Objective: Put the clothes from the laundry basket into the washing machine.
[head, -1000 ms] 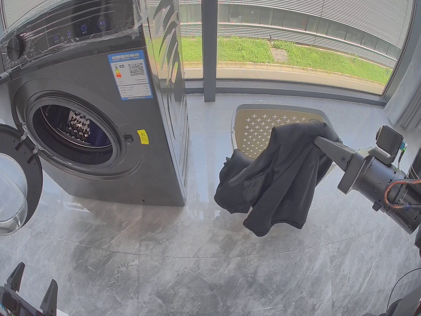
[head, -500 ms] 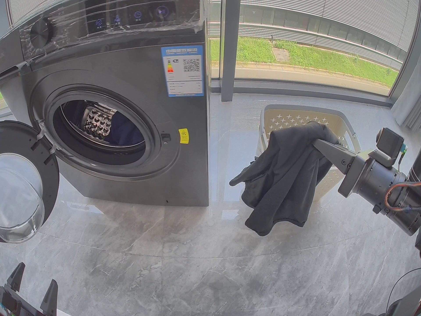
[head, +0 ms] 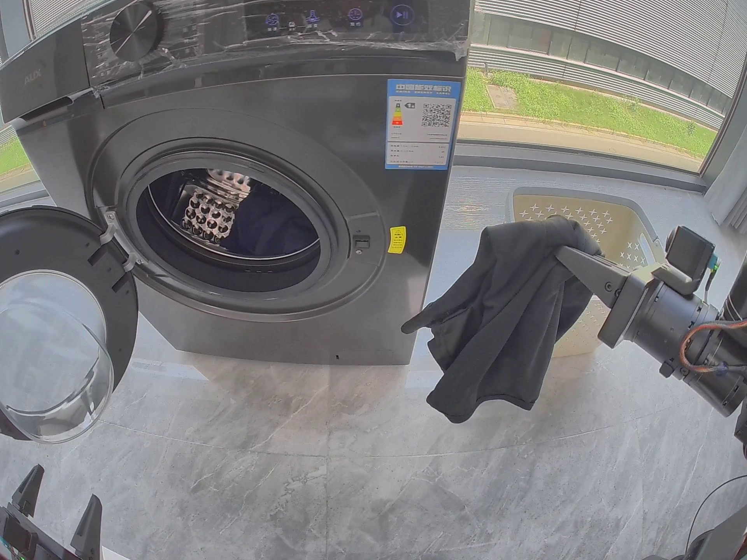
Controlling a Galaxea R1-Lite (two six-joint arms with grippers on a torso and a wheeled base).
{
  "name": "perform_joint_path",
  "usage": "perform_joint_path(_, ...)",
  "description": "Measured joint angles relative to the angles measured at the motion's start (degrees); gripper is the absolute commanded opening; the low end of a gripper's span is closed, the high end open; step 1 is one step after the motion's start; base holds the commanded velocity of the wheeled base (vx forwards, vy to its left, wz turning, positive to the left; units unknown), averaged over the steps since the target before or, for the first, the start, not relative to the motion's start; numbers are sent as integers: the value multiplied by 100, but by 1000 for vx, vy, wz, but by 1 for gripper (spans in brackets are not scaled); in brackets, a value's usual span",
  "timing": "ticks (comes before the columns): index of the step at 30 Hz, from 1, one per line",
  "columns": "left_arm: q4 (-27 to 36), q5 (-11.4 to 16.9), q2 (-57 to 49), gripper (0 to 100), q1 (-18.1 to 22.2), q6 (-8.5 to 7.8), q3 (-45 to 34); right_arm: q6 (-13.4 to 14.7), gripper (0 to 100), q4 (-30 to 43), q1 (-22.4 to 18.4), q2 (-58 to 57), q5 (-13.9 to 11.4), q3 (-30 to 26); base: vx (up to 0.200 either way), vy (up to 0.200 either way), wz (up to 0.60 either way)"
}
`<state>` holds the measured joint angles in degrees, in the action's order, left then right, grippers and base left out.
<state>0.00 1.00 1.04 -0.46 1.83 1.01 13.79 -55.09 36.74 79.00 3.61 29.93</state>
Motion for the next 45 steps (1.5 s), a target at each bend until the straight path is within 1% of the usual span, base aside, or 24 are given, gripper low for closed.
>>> perform_joint_path(8,2,-5,0,100,2,0,0,28,0,0,-12,30,0,-5,-200,0,0)
perform_joint_path(17,0,-2,0,100,5,-2,0,68,0,-9,-30,59,0,11,0,0,0)
perform_joint_path(29,0,1,0,100,5,-6,0,85,0,-9,-124,66,-6,35,0,200,0)
perform_joint_path(45,0,6,0,100,5,-9,0,79,0,-11,-135,61,-11,110,0,200,0)
